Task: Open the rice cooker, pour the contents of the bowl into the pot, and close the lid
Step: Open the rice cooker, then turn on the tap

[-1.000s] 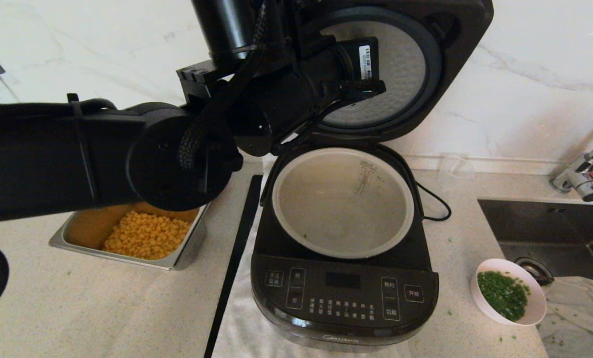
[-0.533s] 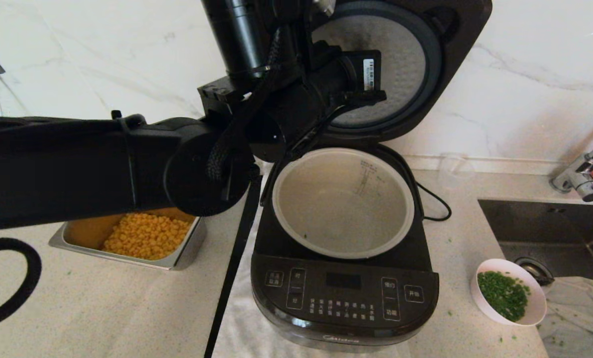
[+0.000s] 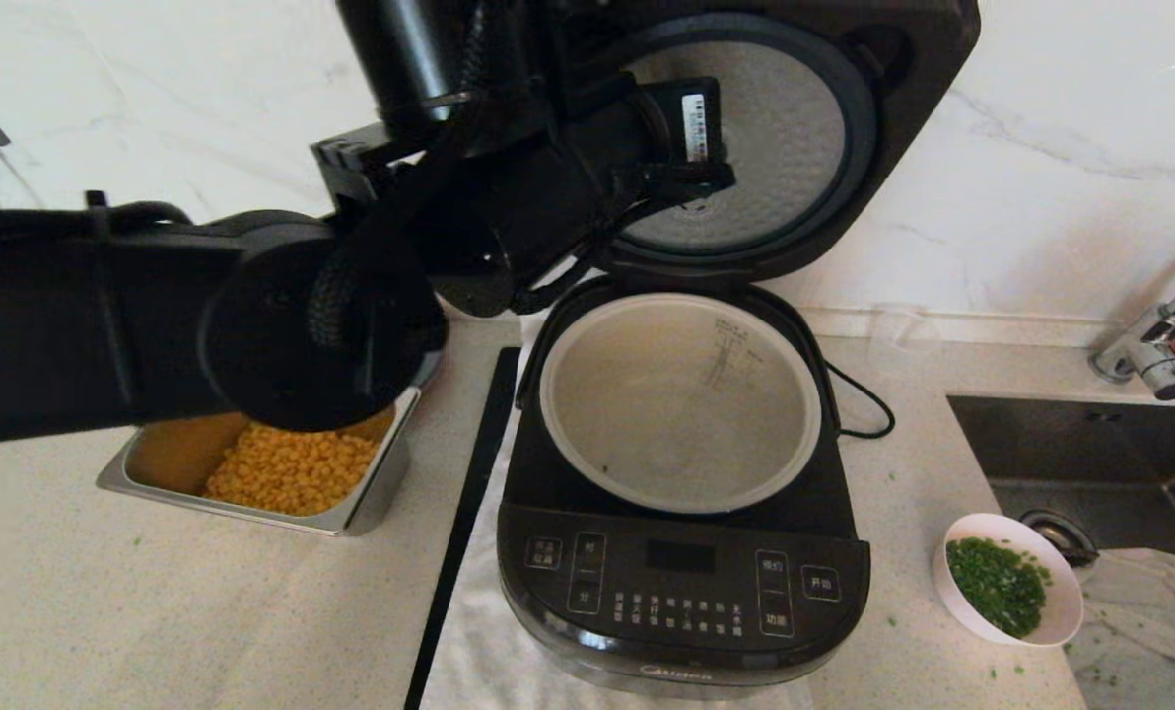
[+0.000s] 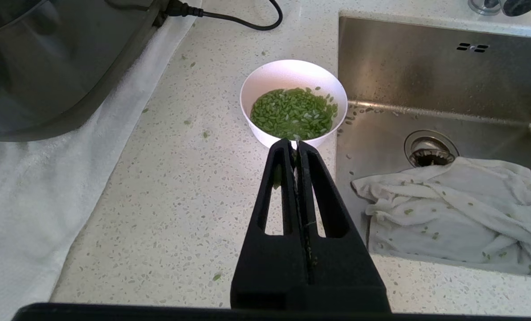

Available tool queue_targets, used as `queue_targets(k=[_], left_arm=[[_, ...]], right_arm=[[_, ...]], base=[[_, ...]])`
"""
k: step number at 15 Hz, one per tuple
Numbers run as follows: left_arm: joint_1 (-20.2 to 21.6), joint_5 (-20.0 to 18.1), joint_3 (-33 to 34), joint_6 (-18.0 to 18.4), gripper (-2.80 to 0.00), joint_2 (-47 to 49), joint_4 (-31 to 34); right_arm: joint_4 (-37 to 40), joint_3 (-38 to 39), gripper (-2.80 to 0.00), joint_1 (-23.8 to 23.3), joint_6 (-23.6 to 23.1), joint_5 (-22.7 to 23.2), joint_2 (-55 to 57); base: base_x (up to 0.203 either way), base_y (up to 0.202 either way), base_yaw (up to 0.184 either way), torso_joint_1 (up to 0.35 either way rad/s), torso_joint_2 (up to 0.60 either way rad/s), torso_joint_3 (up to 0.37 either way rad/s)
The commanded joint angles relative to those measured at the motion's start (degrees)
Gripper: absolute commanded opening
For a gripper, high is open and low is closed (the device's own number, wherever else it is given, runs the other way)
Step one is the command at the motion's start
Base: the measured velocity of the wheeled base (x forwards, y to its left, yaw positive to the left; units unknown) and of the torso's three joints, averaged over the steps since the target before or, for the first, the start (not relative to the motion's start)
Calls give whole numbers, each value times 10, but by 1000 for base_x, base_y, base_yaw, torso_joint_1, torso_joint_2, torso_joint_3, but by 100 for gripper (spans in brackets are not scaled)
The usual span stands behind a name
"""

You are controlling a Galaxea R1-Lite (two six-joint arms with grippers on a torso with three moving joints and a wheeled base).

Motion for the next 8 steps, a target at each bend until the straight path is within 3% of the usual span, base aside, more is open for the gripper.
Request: queue_targets(k=[1,6,8], left_arm=[[-1,1,75,-7,-280,-91,3],[7,26,322,-8,-280,-307,19],[59,46,384,-9,-280,-401,58]], right_arm=[[0,0,-280,0,0,0,0],[0,0,-280,0,0,0,0],[0,0,-280,0,0,0,0]], base=[[0,0,0,0,0,0],[0,0,0,0,0,0],[0,0,0,0,0,0]])
